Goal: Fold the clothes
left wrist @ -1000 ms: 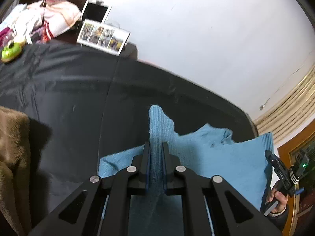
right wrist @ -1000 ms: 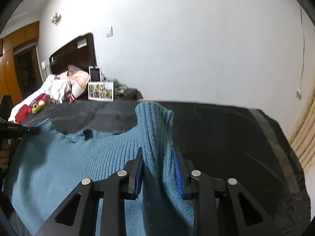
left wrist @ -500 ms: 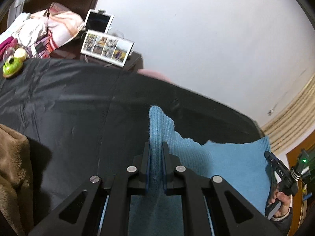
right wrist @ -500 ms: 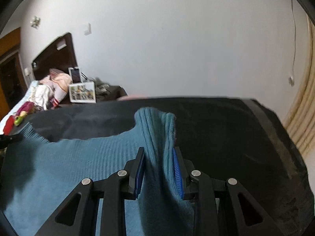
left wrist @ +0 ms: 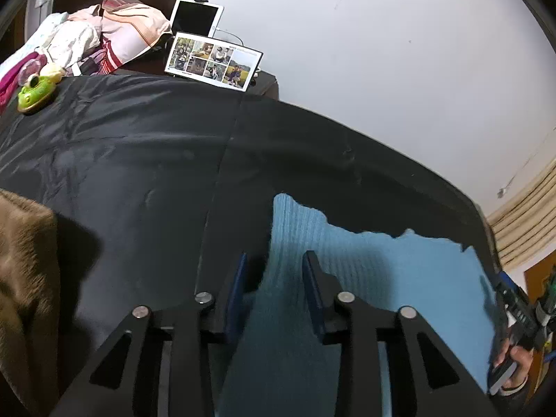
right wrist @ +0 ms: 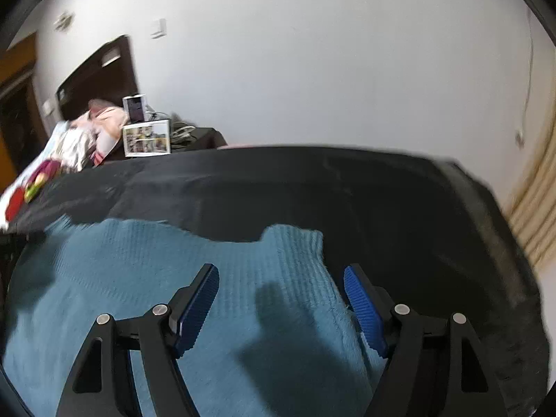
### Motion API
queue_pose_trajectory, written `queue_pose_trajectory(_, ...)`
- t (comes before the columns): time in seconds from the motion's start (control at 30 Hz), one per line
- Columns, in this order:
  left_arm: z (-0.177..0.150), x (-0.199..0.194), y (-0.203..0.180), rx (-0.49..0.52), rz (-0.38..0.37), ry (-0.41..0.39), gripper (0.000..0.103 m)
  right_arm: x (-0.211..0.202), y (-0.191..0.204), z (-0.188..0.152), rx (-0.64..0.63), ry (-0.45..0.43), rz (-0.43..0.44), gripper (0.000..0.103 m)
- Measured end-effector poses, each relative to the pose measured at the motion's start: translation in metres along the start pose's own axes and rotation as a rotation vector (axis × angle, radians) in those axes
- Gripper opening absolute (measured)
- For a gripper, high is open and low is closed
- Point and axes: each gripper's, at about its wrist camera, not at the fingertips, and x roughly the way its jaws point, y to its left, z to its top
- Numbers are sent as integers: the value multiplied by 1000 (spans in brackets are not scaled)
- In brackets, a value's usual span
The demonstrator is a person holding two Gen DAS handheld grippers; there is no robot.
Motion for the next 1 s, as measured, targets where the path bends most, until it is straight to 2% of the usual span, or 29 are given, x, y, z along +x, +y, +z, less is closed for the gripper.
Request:
queue_pose_trajectory(0.1, -7, -24, -8, 26, -15, -22, 51, -20, 17, -6, -69, -24, 14, 77)
queue_pose_trajectory(0.17, -18, -38, -20, 72, -35, -25, 63, -28, 29, -14, -107, -6, 42, 78)
queue_pose_trajectory(0.27, -42, -52, -40, 161, -54, -17, 75, -32, 43, -32, -164, 35, 67, 78)
queue_pose_trajectory(0.37, -62, -49, -48, 215, -34, -7, 76, -29, 53, -47, -207, 84, 79, 78)
queue_pose_trajectory(0.5, -88, -46, -58, 286, -6, 7, 76, -16, 49, -59, -193, 129, 91, 78)
queue_pose_trajectory(0.6, -106, -43, -65, 336, 13, 13, 76, -12, 38, -63, -142, 149, 125, 85)
queue_pose_trajectory(0.67, -109, -43, -66, 354, 24, -2, 77, -9, 34, -65, -128, 139, 149, 88)
queue_pose_trajectory(1.0, -122, -39, -71, 425, 63, -69, 81, -11, 37, -71, -145, 84, 143, 92)
